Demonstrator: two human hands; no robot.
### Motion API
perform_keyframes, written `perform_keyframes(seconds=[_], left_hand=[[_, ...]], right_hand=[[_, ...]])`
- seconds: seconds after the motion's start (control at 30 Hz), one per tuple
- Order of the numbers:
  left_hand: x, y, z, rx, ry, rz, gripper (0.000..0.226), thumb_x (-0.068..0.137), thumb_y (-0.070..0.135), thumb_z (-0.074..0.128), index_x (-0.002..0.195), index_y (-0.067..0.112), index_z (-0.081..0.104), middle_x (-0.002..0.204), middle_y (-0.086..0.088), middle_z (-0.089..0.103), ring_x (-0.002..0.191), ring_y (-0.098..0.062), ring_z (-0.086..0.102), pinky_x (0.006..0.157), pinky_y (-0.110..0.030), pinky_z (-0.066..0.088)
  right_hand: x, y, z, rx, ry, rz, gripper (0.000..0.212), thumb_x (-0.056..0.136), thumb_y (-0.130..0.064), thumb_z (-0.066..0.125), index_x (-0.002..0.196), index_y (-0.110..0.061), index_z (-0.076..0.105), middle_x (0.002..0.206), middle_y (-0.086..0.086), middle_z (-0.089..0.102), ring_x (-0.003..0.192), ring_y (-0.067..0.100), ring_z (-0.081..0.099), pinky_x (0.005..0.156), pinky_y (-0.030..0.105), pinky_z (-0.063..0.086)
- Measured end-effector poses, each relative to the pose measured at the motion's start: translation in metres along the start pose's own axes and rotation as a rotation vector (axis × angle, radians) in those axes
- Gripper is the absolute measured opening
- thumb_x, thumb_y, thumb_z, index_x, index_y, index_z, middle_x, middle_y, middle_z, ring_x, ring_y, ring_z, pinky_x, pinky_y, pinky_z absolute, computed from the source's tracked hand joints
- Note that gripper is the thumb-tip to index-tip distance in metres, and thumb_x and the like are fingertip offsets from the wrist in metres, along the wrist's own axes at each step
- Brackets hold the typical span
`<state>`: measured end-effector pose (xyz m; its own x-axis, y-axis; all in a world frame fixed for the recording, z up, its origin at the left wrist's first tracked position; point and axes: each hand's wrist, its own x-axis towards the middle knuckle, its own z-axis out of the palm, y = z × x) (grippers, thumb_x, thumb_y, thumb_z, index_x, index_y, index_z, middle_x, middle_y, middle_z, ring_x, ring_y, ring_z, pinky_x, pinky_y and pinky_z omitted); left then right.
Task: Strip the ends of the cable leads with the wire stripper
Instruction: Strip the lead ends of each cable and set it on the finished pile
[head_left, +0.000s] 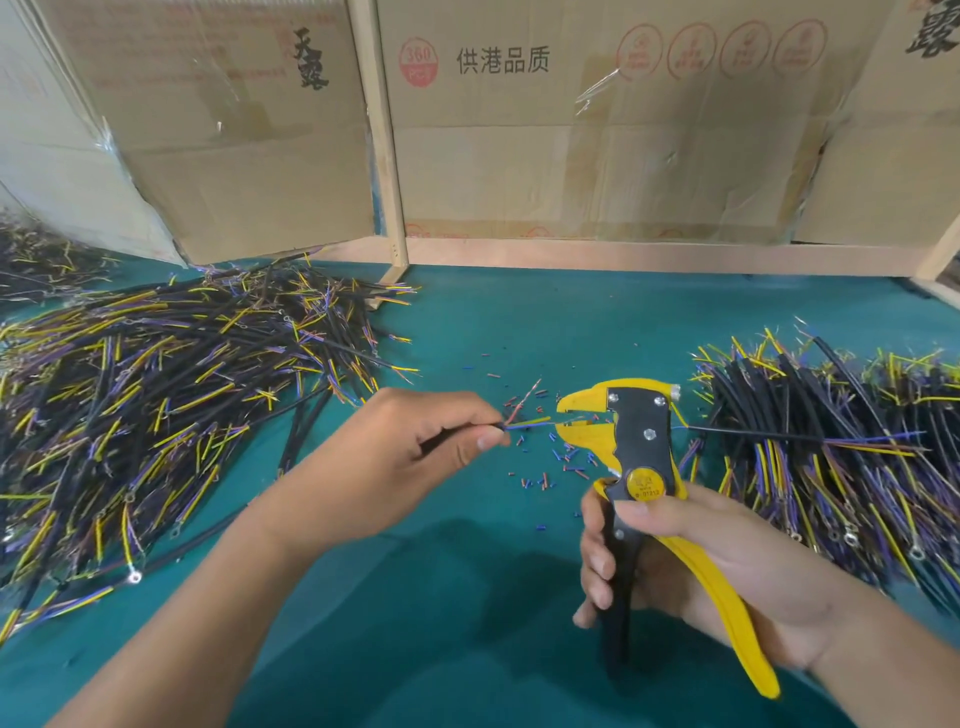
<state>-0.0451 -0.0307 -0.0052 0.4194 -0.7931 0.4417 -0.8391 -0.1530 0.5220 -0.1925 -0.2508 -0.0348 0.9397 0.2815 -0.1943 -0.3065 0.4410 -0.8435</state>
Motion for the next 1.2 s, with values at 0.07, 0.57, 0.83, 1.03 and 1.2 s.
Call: perform_keyframes(seconds=[0.07, 0.57, 0.83, 1.03, 1.2], left_hand=[[0.0, 0.0, 0.0, -0.011, -0.009, -0.005, 0.025, 0.101, 0.028, 0.051, 0.097, 0.011, 0.069, 0.063, 0.012, 0.036, 0.053, -0.002, 0.027, 0.05, -0.008, 0.021], [-0.001, 0.0, 0.005, 0.012, -0.046, 0.022, 0.022, 0.103, 0.027, 0.048, 0.104, 0.016, 0.067, 0.061, 0.02, 0.036, 0.05, -0.003, 0.027, 0.049, -0.007, 0.019], [-0.001, -0.001, 0.002, 0.006, -0.063, -0.005, 0.021, 0.103, 0.03, 0.048, 0.102, 0.019, 0.067, 0.064, 0.007, 0.035, 0.054, -0.008, 0.025, 0.049, -0.014, 0.021], [-0.002, -0.003, 0.001, 0.012, -0.064, -0.013, 0.023, 0.102, 0.03, 0.049, 0.1, 0.018, 0.068, 0.062, 0.012, 0.037, 0.053, -0.005, 0.029, 0.05, -0.01, 0.022], [-0.007, -0.018, -0.014, -0.052, 0.051, -0.091, 0.023, 0.102, 0.033, 0.049, 0.095, 0.022, 0.068, 0.067, 0.009, 0.049, 0.057, -0.006, 0.036, 0.053, -0.018, 0.034]], right_hand=[[0.0, 0.0, -0.001, -0.011, -0.023, -0.003, 0.024, 0.086, -0.018, 0.07, 0.098, 0.001, 0.065, 0.08, 0.022, 0.057, 0.073, 0.035, 0.058, 0.081, 0.057, 0.051], [-0.002, 0.001, -0.001, -0.106, -0.094, -0.039, 0.03, 0.088, -0.03, 0.074, 0.091, -0.003, 0.062, 0.075, 0.016, 0.054, 0.067, 0.031, 0.054, 0.074, 0.05, 0.05], [-0.005, 0.002, 0.005, -0.085, -0.002, 0.022, 0.045, 0.084, -0.046, 0.077, 0.076, -0.006, 0.057, 0.061, 0.01, 0.039, 0.048, 0.023, 0.043, 0.056, 0.039, 0.048], [-0.006, 0.002, 0.008, -0.083, 0.075, 0.036, 0.057, 0.07, -0.058, 0.083, 0.068, -0.01, 0.052, 0.055, 0.003, 0.03, 0.041, 0.016, 0.03, 0.043, 0.025, 0.037], [-0.009, -0.01, 0.001, -0.043, 0.141, -0.039, 0.059, 0.066, -0.058, 0.086, 0.065, -0.012, 0.049, 0.052, 0.0, 0.027, 0.037, 0.012, 0.026, 0.039, 0.021, 0.032]])
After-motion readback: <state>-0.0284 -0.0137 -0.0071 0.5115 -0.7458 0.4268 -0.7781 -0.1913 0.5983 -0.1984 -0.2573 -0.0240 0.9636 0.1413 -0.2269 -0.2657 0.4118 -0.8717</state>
